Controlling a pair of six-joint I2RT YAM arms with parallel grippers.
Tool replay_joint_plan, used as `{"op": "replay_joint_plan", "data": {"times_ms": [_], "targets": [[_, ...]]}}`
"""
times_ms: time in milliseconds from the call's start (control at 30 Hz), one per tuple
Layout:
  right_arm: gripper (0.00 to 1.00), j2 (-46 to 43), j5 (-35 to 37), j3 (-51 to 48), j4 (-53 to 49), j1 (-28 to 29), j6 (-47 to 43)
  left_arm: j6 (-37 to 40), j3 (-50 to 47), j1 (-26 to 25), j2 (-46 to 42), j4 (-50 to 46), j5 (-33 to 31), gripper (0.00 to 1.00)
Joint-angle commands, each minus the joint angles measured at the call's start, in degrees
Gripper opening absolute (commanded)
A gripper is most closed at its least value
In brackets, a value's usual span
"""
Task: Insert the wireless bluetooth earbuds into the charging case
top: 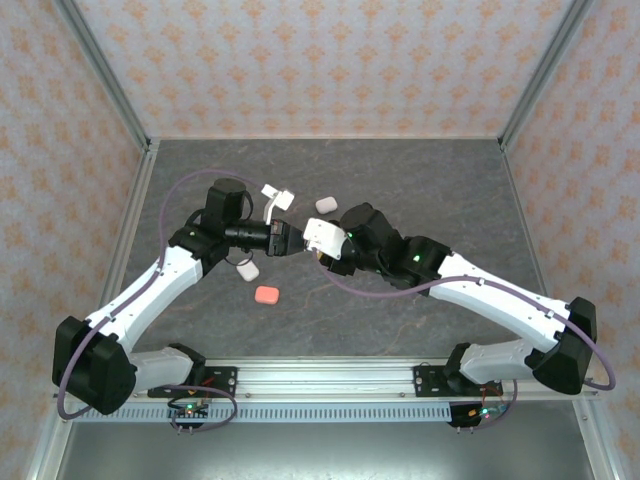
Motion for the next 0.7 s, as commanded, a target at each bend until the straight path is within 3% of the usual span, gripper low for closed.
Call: {"op": "replay_joint_plan", "data": {"times_ms": [0,167,267,333,500,567,667], "targets": [[0.47,0.3,0.2,2.6,-1.5,0.0,2.5,1.3,1.2,-0.6,-0.8,1.8,1.1,0.17],[0.71,-2.3,-3.5,1.5,-3.2,-2.1,7.5,1.3,0.8,-0.7,-2.1,3.8,-3.9,0.13],[0.88,-6.1,-10.8,-0.3,-3.4,-6.0,12.3,0.5,-1.8,-1.3,-4.2,10.1,-7.8,0.10],[0.95,-8.1,-16.4,-1.6,-3.1,-9.0,15.7,0.4,-4.9,-2.7,-6.4,16.7,-10.6,0.08],[0.97,-12.7,-39.2,-8.4,7.4,-20.9,29.5,2.0,-10.3,-5.8,-10.2,28.2,-18.5,0.00],[0.95,-13.5,-45.0,-11.0,14.2,-23.7,35.5,2.3,-12.4,-6.4,-11.6,33.2,-20.2,0.00],[0.94,-13.8,-46.6,-13.1,21.5,-24.0,41.7,4.5,-13.5,-7.5,-13.1,35.7,-21.5,0.00]]}}
